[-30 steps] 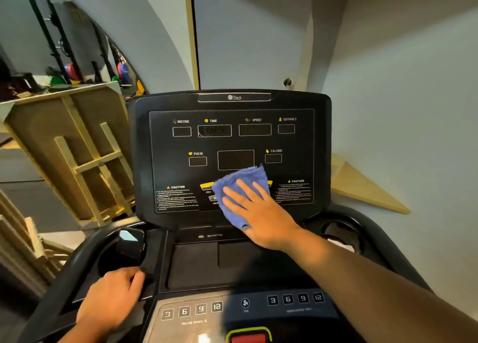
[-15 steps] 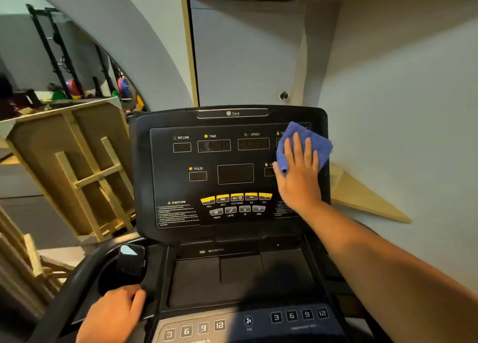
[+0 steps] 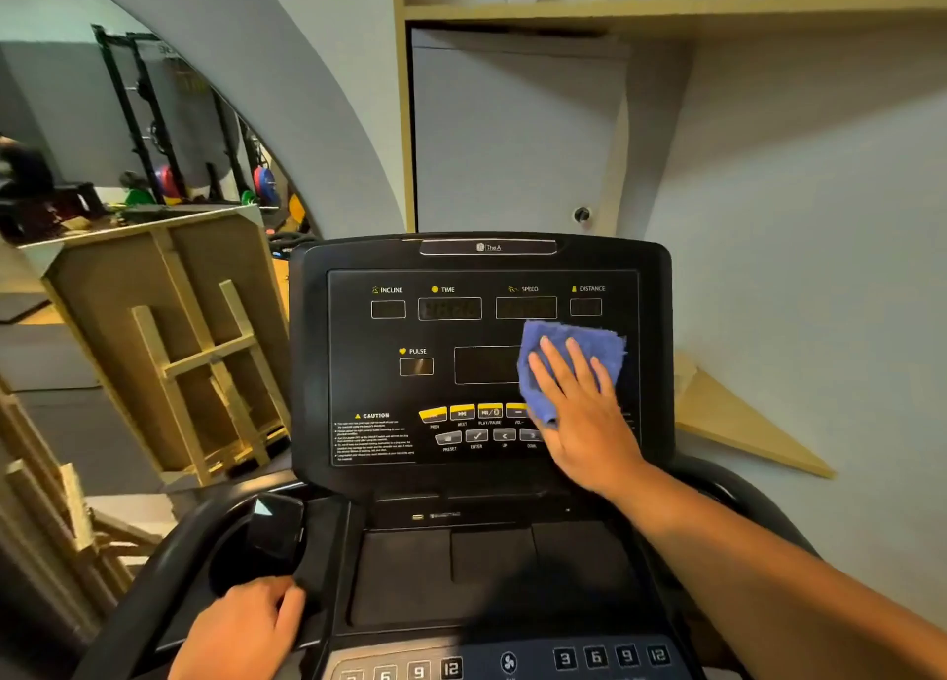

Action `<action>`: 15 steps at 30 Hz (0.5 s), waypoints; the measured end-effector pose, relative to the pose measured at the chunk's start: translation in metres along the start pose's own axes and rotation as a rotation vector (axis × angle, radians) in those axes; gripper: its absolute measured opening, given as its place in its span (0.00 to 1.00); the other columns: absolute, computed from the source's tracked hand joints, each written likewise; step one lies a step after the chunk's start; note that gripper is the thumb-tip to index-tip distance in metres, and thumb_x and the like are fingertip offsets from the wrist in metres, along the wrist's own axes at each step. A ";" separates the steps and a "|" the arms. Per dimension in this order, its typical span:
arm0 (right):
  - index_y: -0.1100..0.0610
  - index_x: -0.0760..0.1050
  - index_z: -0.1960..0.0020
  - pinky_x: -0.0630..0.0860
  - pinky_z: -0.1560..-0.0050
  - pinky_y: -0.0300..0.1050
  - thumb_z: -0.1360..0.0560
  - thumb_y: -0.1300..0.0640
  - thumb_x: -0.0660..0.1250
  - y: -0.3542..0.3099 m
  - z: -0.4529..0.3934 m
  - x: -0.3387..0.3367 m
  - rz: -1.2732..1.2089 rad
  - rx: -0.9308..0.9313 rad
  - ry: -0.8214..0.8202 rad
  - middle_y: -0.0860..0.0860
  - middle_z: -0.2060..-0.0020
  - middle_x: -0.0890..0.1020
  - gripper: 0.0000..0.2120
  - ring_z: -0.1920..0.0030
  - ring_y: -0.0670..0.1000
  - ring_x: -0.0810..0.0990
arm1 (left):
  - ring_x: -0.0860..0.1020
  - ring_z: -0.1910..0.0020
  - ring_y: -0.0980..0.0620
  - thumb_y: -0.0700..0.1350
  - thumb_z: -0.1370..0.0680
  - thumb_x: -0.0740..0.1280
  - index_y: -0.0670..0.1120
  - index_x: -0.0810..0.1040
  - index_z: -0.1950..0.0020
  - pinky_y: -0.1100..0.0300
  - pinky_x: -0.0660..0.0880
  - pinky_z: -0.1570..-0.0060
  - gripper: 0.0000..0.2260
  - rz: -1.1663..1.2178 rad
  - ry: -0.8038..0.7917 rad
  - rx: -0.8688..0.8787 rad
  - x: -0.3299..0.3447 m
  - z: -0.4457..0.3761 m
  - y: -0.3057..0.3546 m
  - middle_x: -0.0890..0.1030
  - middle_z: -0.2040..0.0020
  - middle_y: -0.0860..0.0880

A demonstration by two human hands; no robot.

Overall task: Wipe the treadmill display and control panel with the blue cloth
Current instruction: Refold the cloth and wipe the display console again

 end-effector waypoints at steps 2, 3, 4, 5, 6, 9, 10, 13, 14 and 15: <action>0.52 0.47 0.18 0.46 0.21 0.60 0.18 0.42 0.51 -0.018 -0.034 -0.012 -0.062 0.134 0.043 0.53 0.18 0.48 0.33 0.19 0.58 0.41 | 0.82 0.50 0.54 0.59 0.18 0.57 0.59 0.83 0.53 0.57 0.77 0.48 0.16 0.008 -0.006 -0.013 0.001 0.000 -0.002 0.84 0.50 0.56; 0.54 0.48 0.18 0.46 0.21 0.61 0.18 0.41 0.50 -0.029 -0.044 -0.014 -0.074 0.194 0.059 0.54 0.18 0.48 0.33 0.19 0.59 0.42 | 0.82 0.51 0.54 0.58 0.18 0.57 0.59 0.83 0.54 0.57 0.77 0.48 0.16 0.013 -0.006 -0.016 0.001 0.000 -0.003 0.84 0.51 0.56; 0.55 0.48 0.18 0.45 0.21 0.62 0.18 0.41 0.50 -0.040 -0.047 -0.014 -0.072 0.217 0.072 0.55 0.18 0.48 0.34 0.19 0.61 0.43 | 0.82 0.52 0.54 0.58 0.18 0.57 0.58 0.83 0.55 0.57 0.77 0.48 0.16 0.017 -0.003 -0.011 0.002 0.000 -0.004 0.84 0.52 0.55; 0.56 0.47 0.18 0.46 0.21 0.62 0.19 0.41 0.52 -0.051 -0.042 -0.009 -0.060 0.191 0.077 0.56 0.18 0.48 0.35 0.19 0.62 0.43 | 0.82 0.52 0.53 0.57 0.17 0.57 0.58 0.82 0.56 0.56 0.78 0.48 0.16 0.018 0.004 -0.002 0.003 0.001 -0.003 0.84 0.52 0.55; 0.56 0.47 0.18 0.46 0.21 0.63 0.20 0.42 0.56 -0.061 -0.031 -0.003 -0.043 0.116 0.064 0.56 0.18 0.47 0.37 0.19 0.62 0.42 | 0.82 0.52 0.52 0.57 0.17 0.57 0.57 0.82 0.56 0.55 0.78 0.47 0.16 0.018 0.010 0.004 0.003 0.002 -0.003 0.84 0.52 0.54; 0.55 0.46 0.18 0.46 0.22 0.63 0.22 0.44 0.56 -0.080 0.022 0.019 0.035 -0.198 -0.042 0.55 0.18 0.46 0.38 0.20 0.61 0.39 | 0.82 0.52 0.52 0.56 0.17 0.57 0.55 0.81 0.56 0.54 0.78 0.48 0.16 0.013 0.010 0.010 0.004 0.001 -0.004 0.83 0.54 0.54; 0.55 0.46 0.18 0.45 0.23 0.63 0.22 0.43 0.56 -0.080 0.035 0.024 0.071 -0.275 -0.074 0.55 0.18 0.46 0.39 0.19 0.62 0.40 | 0.82 0.52 0.51 0.56 0.17 0.56 0.54 0.81 0.55 0.54 0.77 0.49 0.16 0.005 0.014 0.011 0.005 0.001 -0.005 0.82 0.55 0.54; 0.54 0.47 0.18 0.43 0.23 0.60 0.23 0.42 0.59 -0.068 0.041 0.028 0.123 -0.396 -0.092 0.53 0.18 0.47 0.40 0.19 0.59 0.41 | 0.81 0.54 0.50 0.56 0.17 0.56 0.53 0.81 0.55 0.54 0.76 0.51 0.16 0.002 0.022 0.014 0.006 0.003 -0.005 0.81 0.56 0.53; 0.52 0.47 0.18 0.42 0.22 0.58 0.23 0.43 0.59 -0.063 0.032 0.024 0.130 -0.441 -0.095 0.52 0.18 0.47 0.39 0.19 0.58 0.41 | 0.81 0.54 0.51 0.57 0.17 0.56 0.54 0.82 0.53 0.55 0.75 0.50 0.16 0.009 0.026 0.018 0.005 0.003 -0.005 0.82 0.55 0.53; 0.51 0.47 0.18 0.41 0.22 0.56 0.23 0.44 0.59 -0.058 0.021 0.017 0.133 -0.482 -0.096 0.50 0.18 0.48 0.38 0.19 0.57 0.42 | 0.81 0.52 0.52 0.57 0.17 0.56 0.54 0.83 0.50 0.55 0.74 0.49 0.16 0.015 0.034 0.023 0.004 0.003 -0.003 0.83 0.52 0.54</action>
Point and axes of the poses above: each hand's wrist, its own z-axis away from the middle knuckle, its own x-axis out of the palm, y = z × x, the point moved 3 cm from there along -z, towards the middle knuckle
